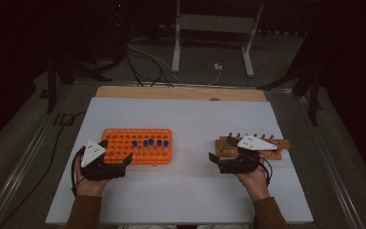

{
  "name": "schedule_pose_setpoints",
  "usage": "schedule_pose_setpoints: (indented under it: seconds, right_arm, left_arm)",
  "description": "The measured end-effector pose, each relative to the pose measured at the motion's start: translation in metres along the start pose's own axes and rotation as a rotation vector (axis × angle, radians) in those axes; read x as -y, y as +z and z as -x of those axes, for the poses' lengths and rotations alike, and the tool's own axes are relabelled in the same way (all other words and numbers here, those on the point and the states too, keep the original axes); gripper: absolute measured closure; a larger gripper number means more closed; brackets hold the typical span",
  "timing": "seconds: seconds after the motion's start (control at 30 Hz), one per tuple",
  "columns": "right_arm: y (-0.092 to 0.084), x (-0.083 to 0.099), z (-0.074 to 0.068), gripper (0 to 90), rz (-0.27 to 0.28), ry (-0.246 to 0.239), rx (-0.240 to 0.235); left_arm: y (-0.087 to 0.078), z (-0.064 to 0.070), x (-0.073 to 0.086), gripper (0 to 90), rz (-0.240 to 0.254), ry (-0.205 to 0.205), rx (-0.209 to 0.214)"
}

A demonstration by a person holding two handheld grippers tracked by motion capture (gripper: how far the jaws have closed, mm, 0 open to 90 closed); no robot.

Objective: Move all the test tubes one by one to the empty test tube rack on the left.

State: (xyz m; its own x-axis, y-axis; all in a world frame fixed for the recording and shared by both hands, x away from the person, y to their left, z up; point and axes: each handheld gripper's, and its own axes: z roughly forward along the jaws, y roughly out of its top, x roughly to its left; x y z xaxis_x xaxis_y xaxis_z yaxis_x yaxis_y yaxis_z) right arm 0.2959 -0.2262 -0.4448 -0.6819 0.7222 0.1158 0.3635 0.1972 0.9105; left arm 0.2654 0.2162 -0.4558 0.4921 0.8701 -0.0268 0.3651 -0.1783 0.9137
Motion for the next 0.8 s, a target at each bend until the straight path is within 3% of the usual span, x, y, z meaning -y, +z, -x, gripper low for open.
schedule_pose_setpoints:
  seconds: [0.3, 0.8]
  right_arm:
    - [-0.022, 0.010, 0.014, 5.5, 0.037, 0.012, 0.057]
    - [-0.058, 0.036, 0.038, 3.3, 0.061, 0.064, 0.151]
  left_arm:
    - [-0.015, -0.004, 0.006, 0.5, 0.000, 0.003, -0.016]
    - [-0.028, -0.007, 0.015, 0.5, 0.050, 0.022, -0.029]
